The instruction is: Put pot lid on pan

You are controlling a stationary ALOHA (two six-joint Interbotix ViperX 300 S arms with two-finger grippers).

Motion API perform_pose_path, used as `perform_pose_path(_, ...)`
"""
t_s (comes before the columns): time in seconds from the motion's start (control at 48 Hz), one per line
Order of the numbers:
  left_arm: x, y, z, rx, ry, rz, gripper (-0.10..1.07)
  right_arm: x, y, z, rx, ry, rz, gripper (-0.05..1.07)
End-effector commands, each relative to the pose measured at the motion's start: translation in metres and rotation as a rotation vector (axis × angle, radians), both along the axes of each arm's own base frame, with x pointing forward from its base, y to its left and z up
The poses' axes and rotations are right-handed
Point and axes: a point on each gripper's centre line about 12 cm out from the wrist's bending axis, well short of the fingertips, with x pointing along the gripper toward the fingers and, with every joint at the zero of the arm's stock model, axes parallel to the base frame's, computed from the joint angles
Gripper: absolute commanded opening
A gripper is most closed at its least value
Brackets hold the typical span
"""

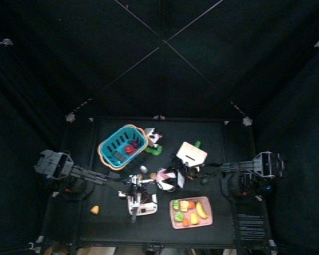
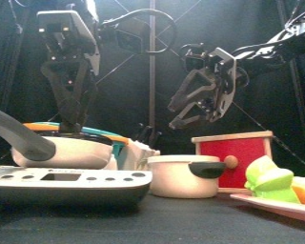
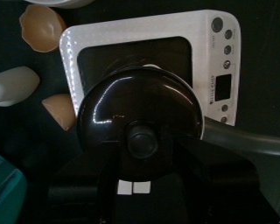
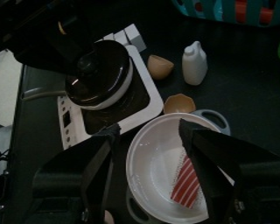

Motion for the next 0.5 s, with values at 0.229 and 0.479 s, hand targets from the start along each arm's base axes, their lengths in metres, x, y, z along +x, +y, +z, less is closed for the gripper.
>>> perform_pose_path(0.229, 0.005, 0.001, 0.021, -0.008, -0.077, 0.000, 0.78, 0.004, -0.002, 0.013, -0.004, -0.040, -0.002, 0.90)
perform_pose_path(0.479, 0.000, 0.005, 0.047, -0.001, -0.194, -0.011, 0.78, 0.004, -0.002, 0.013, -0.004, -0.039, -0.002, 0.90)
